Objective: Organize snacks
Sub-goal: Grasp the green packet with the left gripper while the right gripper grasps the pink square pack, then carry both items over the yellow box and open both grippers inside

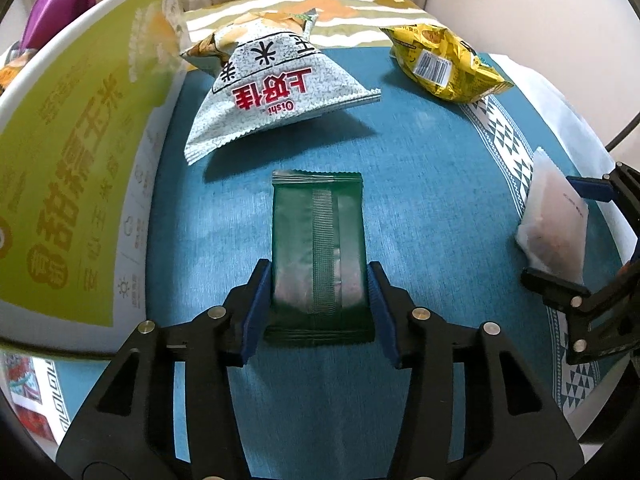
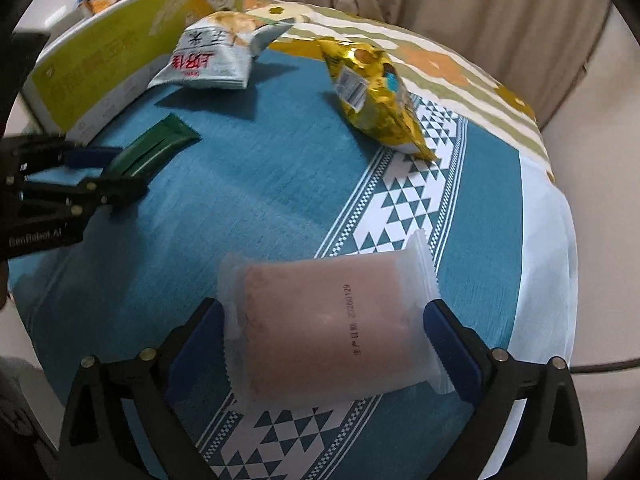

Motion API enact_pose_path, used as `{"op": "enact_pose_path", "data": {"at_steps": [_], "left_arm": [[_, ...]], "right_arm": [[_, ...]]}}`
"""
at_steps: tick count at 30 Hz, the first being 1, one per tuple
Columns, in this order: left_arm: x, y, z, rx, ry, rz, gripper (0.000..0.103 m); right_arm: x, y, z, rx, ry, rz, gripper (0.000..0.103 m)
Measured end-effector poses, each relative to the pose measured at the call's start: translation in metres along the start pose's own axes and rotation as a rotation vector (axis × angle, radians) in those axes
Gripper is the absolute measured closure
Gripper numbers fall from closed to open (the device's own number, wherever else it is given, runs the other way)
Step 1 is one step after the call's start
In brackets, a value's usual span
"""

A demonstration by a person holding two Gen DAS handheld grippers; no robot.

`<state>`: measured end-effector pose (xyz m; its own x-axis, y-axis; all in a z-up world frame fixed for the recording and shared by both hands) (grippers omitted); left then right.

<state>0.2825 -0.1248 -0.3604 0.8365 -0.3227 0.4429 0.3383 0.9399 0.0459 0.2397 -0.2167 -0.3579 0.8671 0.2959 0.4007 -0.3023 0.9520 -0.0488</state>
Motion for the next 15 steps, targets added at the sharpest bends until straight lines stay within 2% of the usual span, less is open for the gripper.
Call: {"op": "enact_pose_path", "data": {"at_steps": [2,9,11,15], "left_arm": [[0.004,-0.001,-0.002,0.0,0.001,-0.003,0.058],[0.009,-0.002,-0.006,-0.007,0.019,-0.017,0.06],[0.011,-0.003,-0.006,-0.01,0.021,-0.023,0.062],[0.011,-0.002,-0.006,-0.015,0.016,-0.016,0.062]], "right_arm": [[-0.003,0.001,-0.003,-0.025,0.011,0.026,0.004],[-0.003,-0.005,-0.003,0.0,0.005,0.016,0.006],[-0.002,-0.008,-0.002,0.001,-0.001,0.012,0.011],[0.001,-0.013,0.003,0.004,-0.021,0.021,0.03]]}}
Point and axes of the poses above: each gripper's, at about its wrist camera, not at the fingertips, and z roughly against the way its jaws point, y to its left, x to its top, the point moved 8 cm from there along -z, roughly the way its jaws point, and after that the axes turned 8 degrees about -z, right-handed, at the moved point
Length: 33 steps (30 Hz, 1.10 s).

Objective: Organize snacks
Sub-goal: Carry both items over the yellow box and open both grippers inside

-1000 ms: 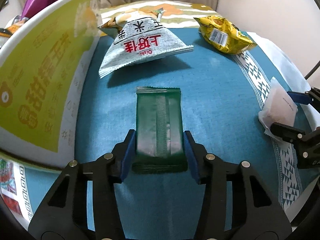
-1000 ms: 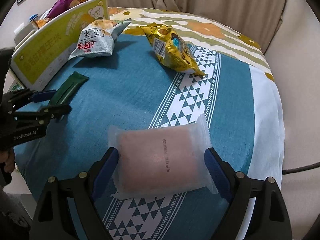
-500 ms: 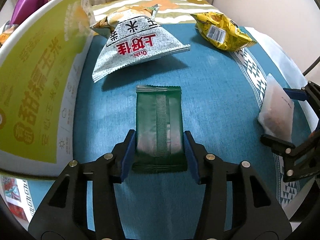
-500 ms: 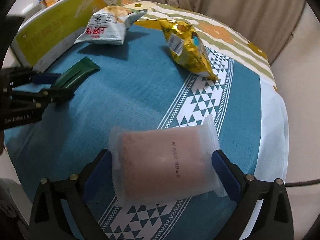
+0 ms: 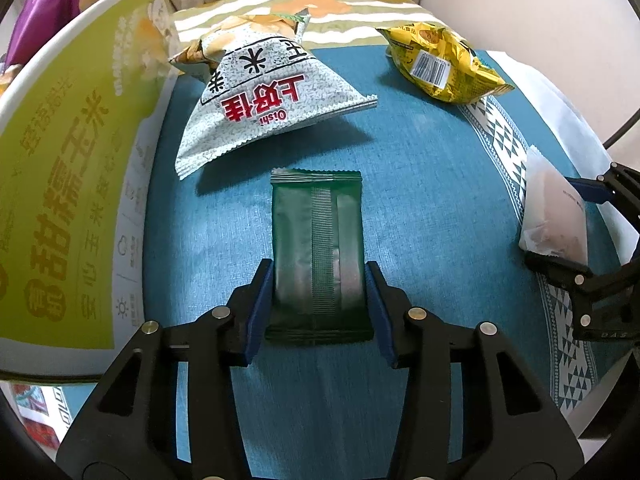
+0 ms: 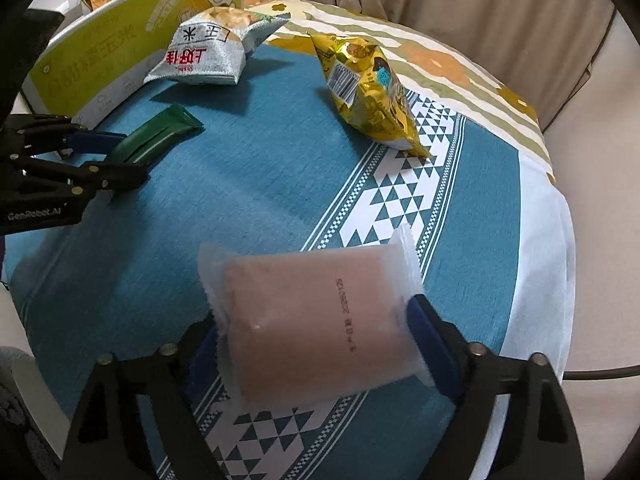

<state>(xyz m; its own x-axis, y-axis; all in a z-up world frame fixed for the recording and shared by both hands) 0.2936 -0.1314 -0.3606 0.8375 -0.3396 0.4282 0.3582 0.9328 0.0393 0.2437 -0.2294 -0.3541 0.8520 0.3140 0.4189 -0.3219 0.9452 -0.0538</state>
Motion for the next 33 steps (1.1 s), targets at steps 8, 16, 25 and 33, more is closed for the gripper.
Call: {"op": "enact_pose_path", "data": {"at_steps": [8,16,25,33], "left_arm": [[-0.003,0.005,0.009,0.0,-0.017,0.012,0.063],[0.005,0.005,0.046,-0.006,-0.083,0.017,0.063],[0.022,0.008,0.129,-0.015,-0.202,0.063,0.063],[0.034,0.044,0.201,0.039,-0.305,0.098,0.063]], "right_arm": [[0.002,0.005,0.005,-0.007,-0.023,-0.025,0.034],[0.011,0.012,0.031,0.011,-0.069,-0.085,0.034],[0.036,0.02,0.09,-0.001,-0.163,-0.12,0.034],[0.066,0.041,0.147,0.02,-0.262,-0.162,0.034]]}}
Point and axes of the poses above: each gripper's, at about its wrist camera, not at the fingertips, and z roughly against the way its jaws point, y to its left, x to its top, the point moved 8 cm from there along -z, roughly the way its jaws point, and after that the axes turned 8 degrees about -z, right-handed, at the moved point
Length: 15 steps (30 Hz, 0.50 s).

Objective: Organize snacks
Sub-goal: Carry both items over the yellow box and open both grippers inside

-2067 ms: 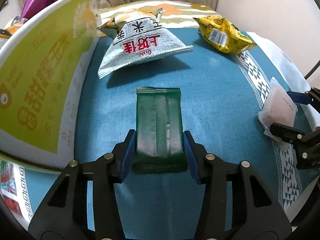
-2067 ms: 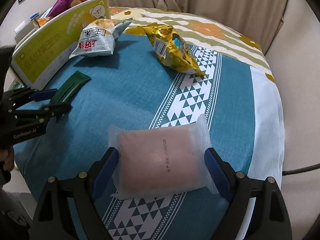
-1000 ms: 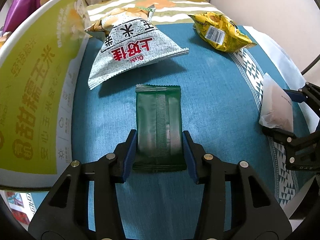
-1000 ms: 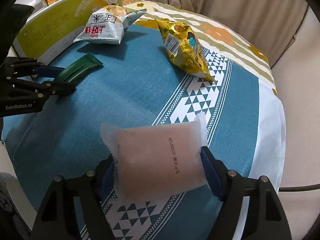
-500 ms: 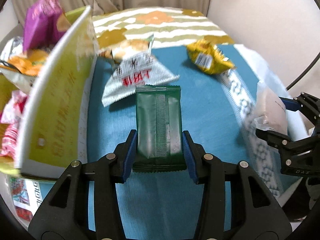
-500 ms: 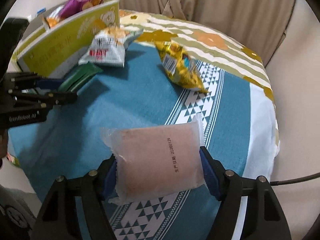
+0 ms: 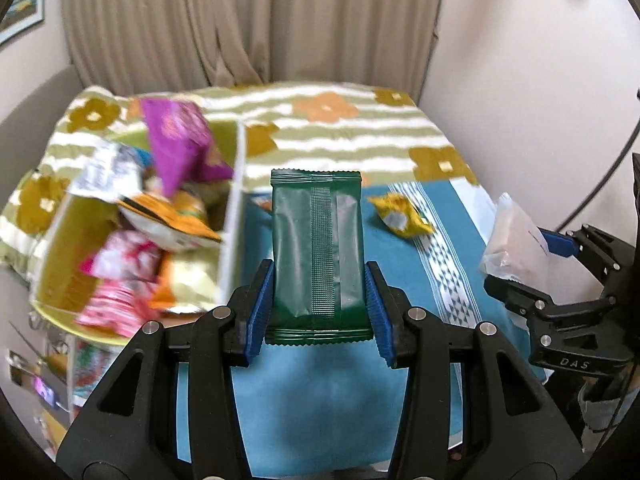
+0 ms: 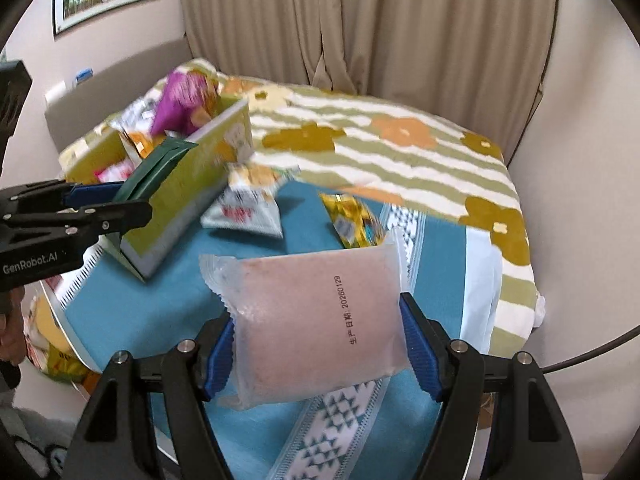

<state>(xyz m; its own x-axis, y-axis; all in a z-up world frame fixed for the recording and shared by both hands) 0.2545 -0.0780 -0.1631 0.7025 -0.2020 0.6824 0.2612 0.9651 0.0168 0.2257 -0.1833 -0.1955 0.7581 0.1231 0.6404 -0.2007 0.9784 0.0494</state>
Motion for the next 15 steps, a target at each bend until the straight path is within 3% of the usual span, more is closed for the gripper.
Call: {"op": "enact_pose_path", "data": {"at_steps": [7,15], "left_arm": [[0.017,0.07,0.027,0.057,-0.039,0.039,0.063],[0.003,0.171,0.024,0.115,0.019,0.048,0.063]], "right_arm": [[0.042,0.056,0.014,0.068,-0.069,0.018,0.034],[0.085,0.138,-0.003,0.146,-0.096,0.022,0.034]]}}
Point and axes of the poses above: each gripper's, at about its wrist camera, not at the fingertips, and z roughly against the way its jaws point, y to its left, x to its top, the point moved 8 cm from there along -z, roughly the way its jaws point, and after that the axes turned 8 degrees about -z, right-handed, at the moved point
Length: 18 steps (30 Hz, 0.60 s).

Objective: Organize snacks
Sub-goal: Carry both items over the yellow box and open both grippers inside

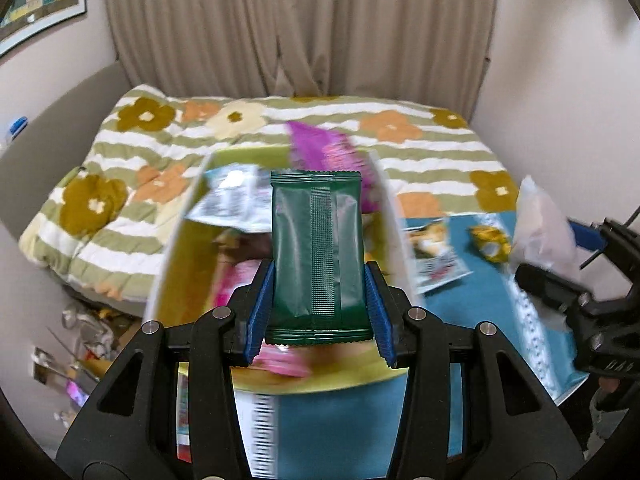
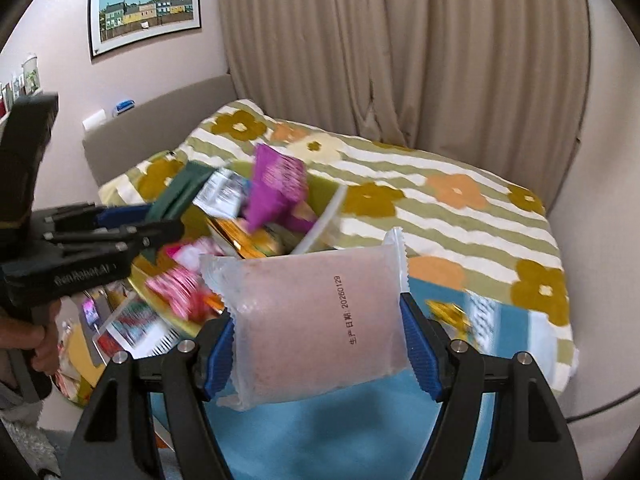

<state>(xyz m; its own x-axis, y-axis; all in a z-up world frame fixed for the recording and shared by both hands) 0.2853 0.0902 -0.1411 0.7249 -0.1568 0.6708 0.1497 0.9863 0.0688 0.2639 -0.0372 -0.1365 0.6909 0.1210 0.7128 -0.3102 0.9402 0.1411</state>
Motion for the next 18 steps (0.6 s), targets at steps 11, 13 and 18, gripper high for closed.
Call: {"op": "enact_pose_path", "data": {"at_steps": [11,13,18], "left_arm": [[-0.029,0.071,-0.061,-0.037,0.106,0.015,0.059],[-0.032,0.08,-0.068,-0.057,0.122,0.029,0.03],[-0.033,0.092,-0.064,-0.094,0.094,0.036,0.001]], "right_arm": [[0.022,0.071,-0.069,0.028,0.081,-0.037,0.034],[0.021,0.074,-0.075,0.021,0.098,-0.043,0.034],[0.014,0.081,-0.091,-0.006,0.149,-0.086,0.034]]}}
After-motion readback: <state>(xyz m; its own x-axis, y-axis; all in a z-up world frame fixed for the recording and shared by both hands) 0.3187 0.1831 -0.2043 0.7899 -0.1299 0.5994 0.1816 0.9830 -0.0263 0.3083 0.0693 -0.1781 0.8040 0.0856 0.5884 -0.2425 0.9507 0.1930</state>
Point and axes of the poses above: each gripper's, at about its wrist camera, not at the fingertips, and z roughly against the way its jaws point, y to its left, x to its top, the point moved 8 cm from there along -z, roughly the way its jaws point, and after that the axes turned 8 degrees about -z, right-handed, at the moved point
